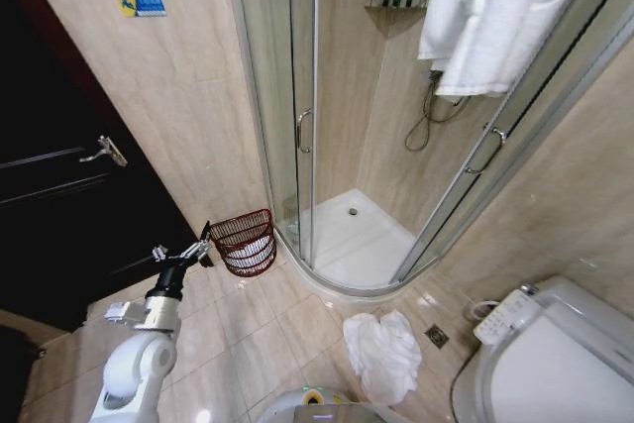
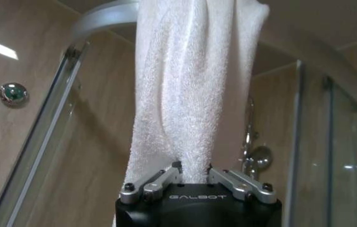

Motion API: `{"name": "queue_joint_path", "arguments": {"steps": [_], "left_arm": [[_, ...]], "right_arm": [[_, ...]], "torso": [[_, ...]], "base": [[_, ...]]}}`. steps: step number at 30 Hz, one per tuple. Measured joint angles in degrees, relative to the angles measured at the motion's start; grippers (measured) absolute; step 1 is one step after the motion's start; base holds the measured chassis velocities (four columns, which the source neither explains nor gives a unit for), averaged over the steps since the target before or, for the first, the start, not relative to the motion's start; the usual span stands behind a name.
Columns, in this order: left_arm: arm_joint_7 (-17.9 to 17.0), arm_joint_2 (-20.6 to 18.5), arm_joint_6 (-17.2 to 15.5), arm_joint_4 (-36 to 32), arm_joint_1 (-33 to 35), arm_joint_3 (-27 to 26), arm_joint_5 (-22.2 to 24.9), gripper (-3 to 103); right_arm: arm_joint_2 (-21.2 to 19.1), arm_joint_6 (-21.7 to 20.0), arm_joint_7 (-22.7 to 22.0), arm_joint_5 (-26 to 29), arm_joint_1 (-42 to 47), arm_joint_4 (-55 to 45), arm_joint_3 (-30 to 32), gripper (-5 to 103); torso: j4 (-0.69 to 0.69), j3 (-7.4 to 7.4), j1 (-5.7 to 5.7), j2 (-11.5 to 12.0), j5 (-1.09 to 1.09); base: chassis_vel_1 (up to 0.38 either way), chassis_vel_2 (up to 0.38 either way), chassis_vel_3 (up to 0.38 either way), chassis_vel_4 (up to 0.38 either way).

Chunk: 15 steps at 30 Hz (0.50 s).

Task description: Discard the used towel into the hamper.

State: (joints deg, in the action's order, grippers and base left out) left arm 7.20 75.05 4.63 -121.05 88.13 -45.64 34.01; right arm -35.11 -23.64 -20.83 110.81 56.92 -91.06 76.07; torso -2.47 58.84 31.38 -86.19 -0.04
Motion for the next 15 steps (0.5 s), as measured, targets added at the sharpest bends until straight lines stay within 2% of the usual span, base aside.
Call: {"name": "queue_joint_path", "arguments": {"steps": [2, 6, 11, 15], "left_arm": [[0.0, 0.0, 0.1, 0.1, 0.0, 0.0, 0.0, 100], [0.1, 0.3, 0.7, 0.5, 0.5, 0.0, 0.1, 100], [0.1, 0.8, 1.3, 0.4, 1.6, -0.1, 0.1, 100], [0.2, 1.0, 1.5, 0.3, 1.9, 0.1, -0.1, 100]], "right_arm": [[0.4, -0.6, -0.7, 0.1, -0.6, -0.7, -0.1, 9], [3.7, -5.5, -4.5, 1.1, -6.0, -6.9, -2.2, 9], [5.9, -8.2, -5.6, 1.4, -9.4, -9.6, -3.0, 9], [8.0, -10.2, -6.3, 1.9, -16.2, -12.7, -7.3, 9]], "torso": [[-0.01, 0.00, 0.00, 0.0, -0.02], [0.03, 0.01, 0.01, 0.0, 0.10], [0.01, 0.01, 0.00, 0.0, 0.03], [0.02, 0.01, 0.00, 0.0, 0.05]], "base": [[0.000, 0.000, 0.000, 0.000], [0.000, 0.000, 0.000, 0.000], [0.000, 0.000, 0.000, 0.000], [0.000, 0.000, 0.000, 0.000]]}}
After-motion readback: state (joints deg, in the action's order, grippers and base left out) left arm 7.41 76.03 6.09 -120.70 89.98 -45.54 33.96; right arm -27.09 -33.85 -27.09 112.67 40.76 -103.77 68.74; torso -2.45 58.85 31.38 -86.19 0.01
